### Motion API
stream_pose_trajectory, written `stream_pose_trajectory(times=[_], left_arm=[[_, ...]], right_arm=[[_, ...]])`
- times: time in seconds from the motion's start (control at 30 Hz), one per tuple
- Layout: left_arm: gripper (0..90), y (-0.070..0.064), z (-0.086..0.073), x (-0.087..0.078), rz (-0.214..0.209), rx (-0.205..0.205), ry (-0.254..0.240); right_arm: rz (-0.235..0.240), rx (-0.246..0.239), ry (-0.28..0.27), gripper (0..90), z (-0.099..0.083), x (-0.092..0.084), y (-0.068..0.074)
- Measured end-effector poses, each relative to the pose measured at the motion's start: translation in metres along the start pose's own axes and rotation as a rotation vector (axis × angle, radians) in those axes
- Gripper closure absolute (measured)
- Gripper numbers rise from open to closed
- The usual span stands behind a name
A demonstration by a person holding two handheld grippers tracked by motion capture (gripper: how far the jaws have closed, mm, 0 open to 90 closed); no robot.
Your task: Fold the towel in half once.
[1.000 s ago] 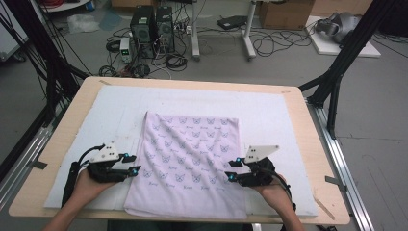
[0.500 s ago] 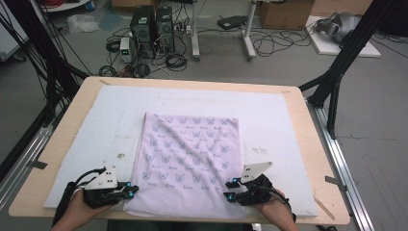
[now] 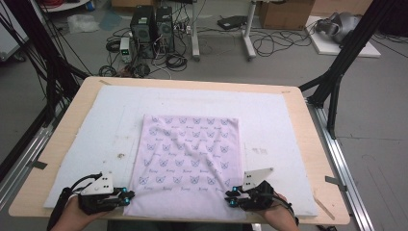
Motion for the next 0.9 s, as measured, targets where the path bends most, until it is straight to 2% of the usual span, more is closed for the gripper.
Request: stream_pose_trajectory(times=[0.07,0.13,0.2,0.33,0.43,0.6,0.77,0.8,0.9], left_arm=[[84.1,0.0,-0.001,-0.002,0.001,-0.007,-0.003],[77.3,0.003,0.002,-0.004,0.012,-0.014,-0.015],[69.0,0.008,0.006,-0.004,0.033,-0.02,-0.026],[63.6,0.018,0.022,-0.002,0.058,-0.036,-0.085],[61.4,0.029,0.033,0.001,0.078,-0.064,-0.132],[55.5,0.046,0.041,0.007,0.114,-0.097,-0.145],[51.0,0.064,0.049,0.014,0.148,-0.125,-0.144],[50.1,0.066,0.051,0.016,0.149,-0.131,-0.148],[49.9,0.072,0.058,0.019,0.168,-0.128,-0.161]], right_arm=[[0.02,-0.002,-0.002,79.3,0.0,-0.001,0.001],[0.022,0.015,-0.021,76.3,0.002,-0.004,0.0],[-0.002,0.023,-0.034,71.9,0.005,-0.007,-0.006],[-0.056,0.049,-0.06,64.5,0.011,-0.01,-0.024],[-0.1,0.078,-0.074,60.1,0.013,-0.01,-0.039],[-0.138,0.107,-0.098,55.1,0.015,-0.011,-0.06],[-0.193,0.117,-0.068,49.9,0.009,-0.01,-0.079],[-0.18,0.14,-0.081,48.8,0.009,-0.01,-0.082],[-0.196,0.157,-0.101,43.2,0.01,-0.011,-0.091]])
Point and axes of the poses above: each handheld gripper's, and its own axes: x roughly forward along the jaws, z roughly out of its top, y roughly to its left, the point moved 9 cm from there along x, roughly forward along the jaws, and after that the axes turned 7 degrees about -x, right-handed, at the moved point
